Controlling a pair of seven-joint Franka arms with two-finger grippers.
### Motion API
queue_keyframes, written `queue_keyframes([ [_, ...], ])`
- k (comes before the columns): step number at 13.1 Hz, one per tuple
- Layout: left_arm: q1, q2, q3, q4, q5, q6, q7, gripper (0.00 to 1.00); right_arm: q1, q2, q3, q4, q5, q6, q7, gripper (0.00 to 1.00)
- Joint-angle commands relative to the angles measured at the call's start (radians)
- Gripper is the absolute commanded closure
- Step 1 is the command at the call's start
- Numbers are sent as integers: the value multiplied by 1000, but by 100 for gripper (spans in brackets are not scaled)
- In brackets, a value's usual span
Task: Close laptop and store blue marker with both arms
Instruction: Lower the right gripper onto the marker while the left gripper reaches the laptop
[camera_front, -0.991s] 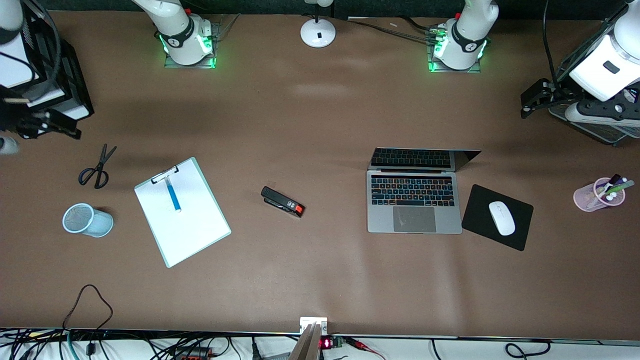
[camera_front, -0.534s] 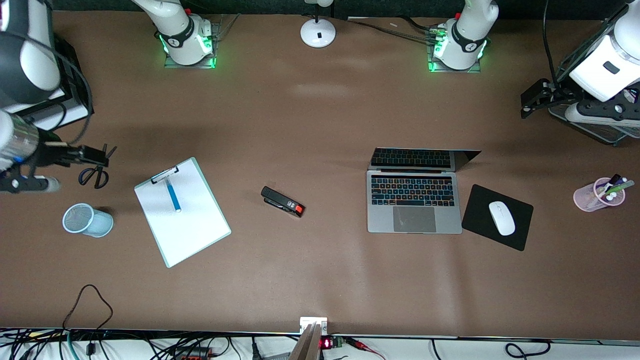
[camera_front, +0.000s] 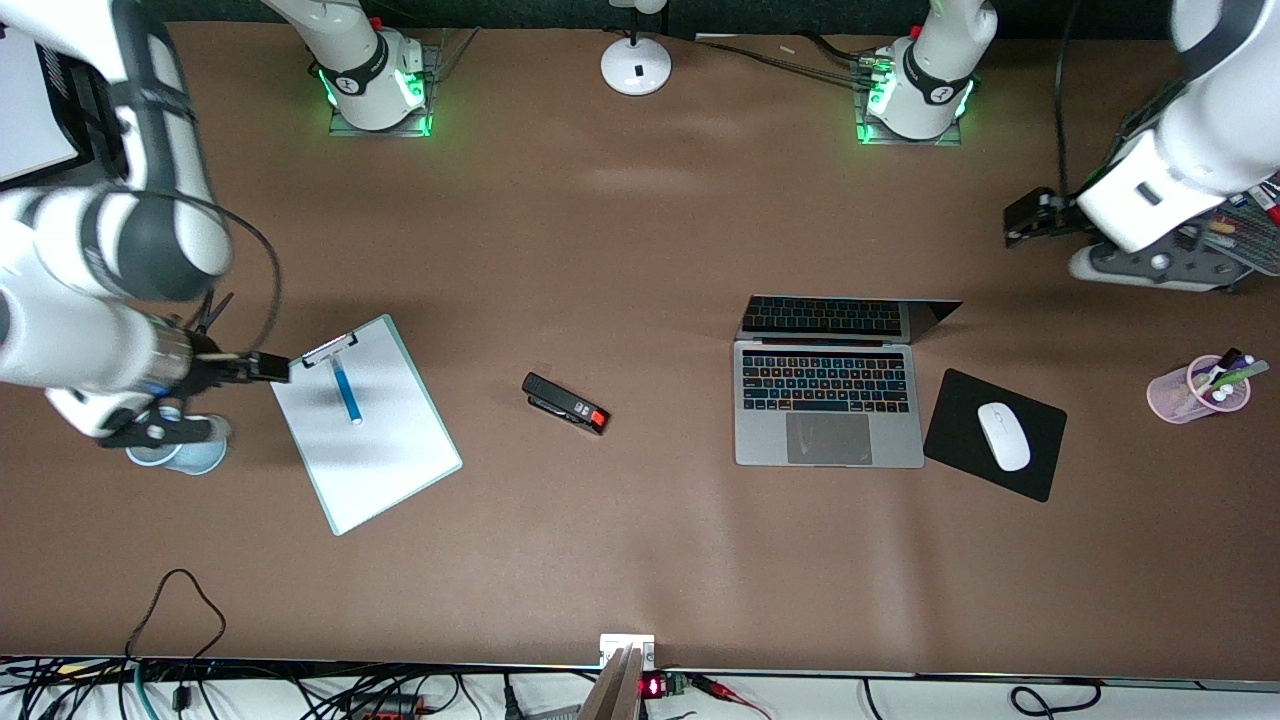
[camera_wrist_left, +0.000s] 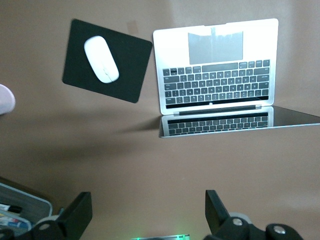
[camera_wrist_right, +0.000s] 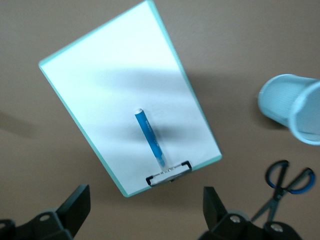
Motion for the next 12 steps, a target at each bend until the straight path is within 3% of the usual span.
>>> queue_keyframes([
  [1,-4,1,-47,-98,2,97,-60,0,5,63,0,29,-32,31,-54,0],
  [4,-5,6,-81,-210,0,235,-100,0,5,117,0,26,-29,54,-175,0],
  [12,-10,32,-183,-370,2,350,-295,0,16,171,1,-7,9,154,-226,0],
])
